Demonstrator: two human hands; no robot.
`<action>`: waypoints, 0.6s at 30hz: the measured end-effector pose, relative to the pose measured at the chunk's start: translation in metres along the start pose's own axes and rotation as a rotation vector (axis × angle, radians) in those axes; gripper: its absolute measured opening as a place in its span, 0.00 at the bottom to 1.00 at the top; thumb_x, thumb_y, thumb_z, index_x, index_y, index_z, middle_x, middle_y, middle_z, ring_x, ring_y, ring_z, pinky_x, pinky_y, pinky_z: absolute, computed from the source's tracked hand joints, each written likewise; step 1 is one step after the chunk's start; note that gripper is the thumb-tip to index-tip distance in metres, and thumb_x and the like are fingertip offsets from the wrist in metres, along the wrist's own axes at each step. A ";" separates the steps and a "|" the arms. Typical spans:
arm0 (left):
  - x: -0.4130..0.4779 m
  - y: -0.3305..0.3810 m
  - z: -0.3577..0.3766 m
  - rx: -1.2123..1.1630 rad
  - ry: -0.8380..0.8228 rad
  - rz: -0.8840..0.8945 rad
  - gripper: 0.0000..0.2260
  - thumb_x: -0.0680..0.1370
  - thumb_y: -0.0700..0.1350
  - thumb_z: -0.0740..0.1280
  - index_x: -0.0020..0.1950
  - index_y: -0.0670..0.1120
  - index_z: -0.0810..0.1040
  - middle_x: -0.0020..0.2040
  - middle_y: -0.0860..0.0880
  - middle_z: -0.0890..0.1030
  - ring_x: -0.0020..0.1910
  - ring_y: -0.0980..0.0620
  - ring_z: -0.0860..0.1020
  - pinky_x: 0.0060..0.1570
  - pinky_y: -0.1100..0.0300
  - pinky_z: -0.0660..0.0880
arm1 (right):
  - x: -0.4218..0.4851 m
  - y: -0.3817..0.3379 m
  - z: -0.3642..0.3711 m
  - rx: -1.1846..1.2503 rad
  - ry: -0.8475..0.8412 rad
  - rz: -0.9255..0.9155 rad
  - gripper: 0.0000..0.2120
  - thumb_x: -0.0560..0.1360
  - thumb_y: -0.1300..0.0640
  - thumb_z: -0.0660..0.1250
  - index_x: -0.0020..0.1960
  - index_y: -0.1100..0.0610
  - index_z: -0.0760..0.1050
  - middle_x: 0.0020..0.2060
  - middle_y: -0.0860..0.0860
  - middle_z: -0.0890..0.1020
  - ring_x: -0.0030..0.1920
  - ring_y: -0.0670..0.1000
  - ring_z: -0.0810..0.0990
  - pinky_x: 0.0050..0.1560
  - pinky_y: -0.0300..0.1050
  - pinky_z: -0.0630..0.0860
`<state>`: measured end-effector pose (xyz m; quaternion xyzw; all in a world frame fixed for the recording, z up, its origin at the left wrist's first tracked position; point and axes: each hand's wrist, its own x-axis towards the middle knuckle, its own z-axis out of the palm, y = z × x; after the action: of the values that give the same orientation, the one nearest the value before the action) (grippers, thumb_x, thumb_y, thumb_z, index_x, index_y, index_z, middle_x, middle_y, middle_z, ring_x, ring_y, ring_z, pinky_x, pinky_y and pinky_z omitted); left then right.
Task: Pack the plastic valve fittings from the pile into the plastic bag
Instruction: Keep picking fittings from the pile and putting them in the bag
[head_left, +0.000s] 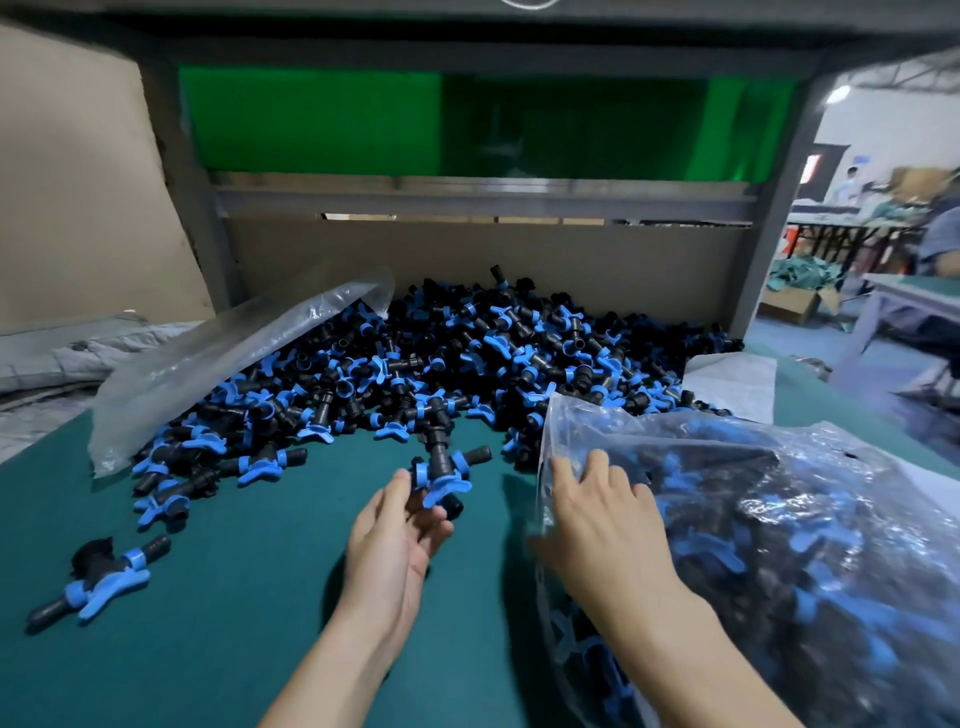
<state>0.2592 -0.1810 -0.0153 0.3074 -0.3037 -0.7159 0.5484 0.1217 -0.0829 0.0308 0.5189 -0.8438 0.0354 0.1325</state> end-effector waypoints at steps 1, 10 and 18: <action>-0.004 -0.001 -0.002 0.020 -0.003 -0.001 0.09 0.82 0.46 0.63 0.50 0.41 0.78 0.36 0.47 0.81 0.30 0.55 0.77 0.30 0.62 0.78 | -0.002 0.002 -0.002 -0.028 -0.020 0.004 0.18 0.76 0.48 0.65 0.61 0.53 0.64 0.54 0.53 0.71 0.55 0.56 0.74 0.46 0.50 0.62; -0.026 -0.007 -0.004 0.144 -0.068 -0.006 0.11 0.82 0.47 0.63 0.52 0.39 0.78 0.41 0.45 0.81 0.32 0.55 0.78 0.31 0.60 0.78 | -0.018 0.019 -0.018 -0.206 -0.205 -0.102 0.19 0.76 0.61 0.60 0.66 0.58 0.65 0.61 0.58 0.71 0.63 0.58 0.70 0.59 0.51 0.65; -0.036 -0.010 -0.001 0.155 -0.074 -0.027 0.11 0.82 0.47 0.62 0.53 0.39 0.78 0.43 0.44 0.79 0.32 0.54 0.77 0.34 0.59 0.79 | -0.025 0.014 -0.037 -0.284 -0.289 -0.142 0.22 0.76 0.61 0.63 0.68 0.60 0.62 0.62 0.61 0.68 0.62 0.60 0.69 0.59 0.49 0.66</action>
<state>0.2617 -0.1437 -0.0192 0.3264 -0.3740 -0.7084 0.5017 0.1273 -0.0477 0.0614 0.5529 -0.8118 -0.1680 0.0842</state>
